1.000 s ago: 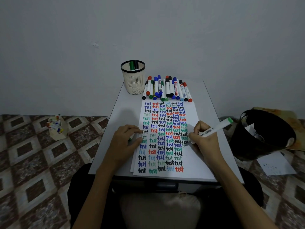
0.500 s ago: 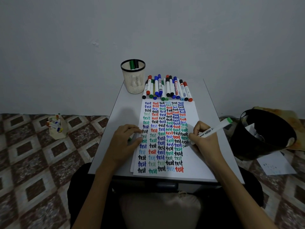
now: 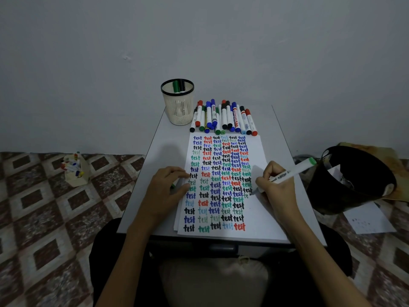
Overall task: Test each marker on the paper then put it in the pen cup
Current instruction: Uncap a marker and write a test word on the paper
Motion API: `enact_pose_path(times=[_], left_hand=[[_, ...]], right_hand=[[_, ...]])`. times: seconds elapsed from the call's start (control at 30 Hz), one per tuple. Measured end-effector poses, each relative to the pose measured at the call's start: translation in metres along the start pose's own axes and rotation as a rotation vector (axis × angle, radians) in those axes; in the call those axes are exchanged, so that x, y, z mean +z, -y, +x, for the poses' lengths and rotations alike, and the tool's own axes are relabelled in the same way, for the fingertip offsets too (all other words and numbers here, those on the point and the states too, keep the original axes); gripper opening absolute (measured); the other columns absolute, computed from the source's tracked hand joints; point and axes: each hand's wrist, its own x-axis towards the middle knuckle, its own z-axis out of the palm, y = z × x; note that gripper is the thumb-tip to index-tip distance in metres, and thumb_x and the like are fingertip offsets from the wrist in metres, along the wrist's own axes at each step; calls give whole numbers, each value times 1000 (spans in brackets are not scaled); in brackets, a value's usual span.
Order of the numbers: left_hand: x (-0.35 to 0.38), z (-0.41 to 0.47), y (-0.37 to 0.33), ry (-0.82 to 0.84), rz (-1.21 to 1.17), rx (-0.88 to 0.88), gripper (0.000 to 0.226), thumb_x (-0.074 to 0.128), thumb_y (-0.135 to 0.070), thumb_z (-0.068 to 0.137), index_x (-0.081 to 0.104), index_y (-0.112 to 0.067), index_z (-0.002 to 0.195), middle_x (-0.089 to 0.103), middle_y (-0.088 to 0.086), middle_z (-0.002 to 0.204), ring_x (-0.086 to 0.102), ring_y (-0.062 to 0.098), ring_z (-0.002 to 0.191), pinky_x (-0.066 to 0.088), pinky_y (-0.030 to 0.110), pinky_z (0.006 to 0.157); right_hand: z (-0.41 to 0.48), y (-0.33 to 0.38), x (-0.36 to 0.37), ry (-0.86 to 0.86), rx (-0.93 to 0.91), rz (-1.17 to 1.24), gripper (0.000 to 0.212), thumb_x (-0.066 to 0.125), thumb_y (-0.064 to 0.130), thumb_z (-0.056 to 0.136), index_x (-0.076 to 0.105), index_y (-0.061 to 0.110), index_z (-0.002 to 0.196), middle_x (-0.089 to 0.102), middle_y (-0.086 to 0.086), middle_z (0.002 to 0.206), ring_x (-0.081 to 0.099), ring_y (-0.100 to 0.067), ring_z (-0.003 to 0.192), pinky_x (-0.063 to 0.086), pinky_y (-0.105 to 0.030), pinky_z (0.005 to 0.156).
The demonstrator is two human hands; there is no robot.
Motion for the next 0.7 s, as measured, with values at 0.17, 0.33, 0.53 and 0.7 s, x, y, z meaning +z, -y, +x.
enact_pose_path(times=[0.17,0.33,0.53,0.7], left_hand=[[0,0,0,4,3,1,44,51,-48,82,66,-17,108,53,-11,110,44,2,105,39,22,89],[0,0,0,1,-4,-2,43,51,-48,82,66,-18,108,53,-11,110,44,1,105,39,23,89],[-1,0,-1,-1,-6,5,43,51,-48,82,66,-17,108,53,-12,110,44,0,104,39,21,88],[0,-1,0,-1,-9,-6,44,51,-48,82,66,-17,108,54,-11,111,46,4,106,39,23,90]], right_hand=[[2,-4,0,20,11,-18,23,57,-5,66,37,4,57,38,-13,52,35,-19,46,32,-23,46],[1,-1,0,29,22,9,21,56,-4,63,38,4,56,38,-7,48,33,-14,41,32,-20,43],[-1,3,2,-17,-21,-14,24,55,-10,67,38,3,57,37,-11,51,35,-10,44,32,-19,42],[-2,5,2,-40,-22,20,30,52,-17,70,38,6,58,39,2,48,35,-5,43,31,-15,42]])
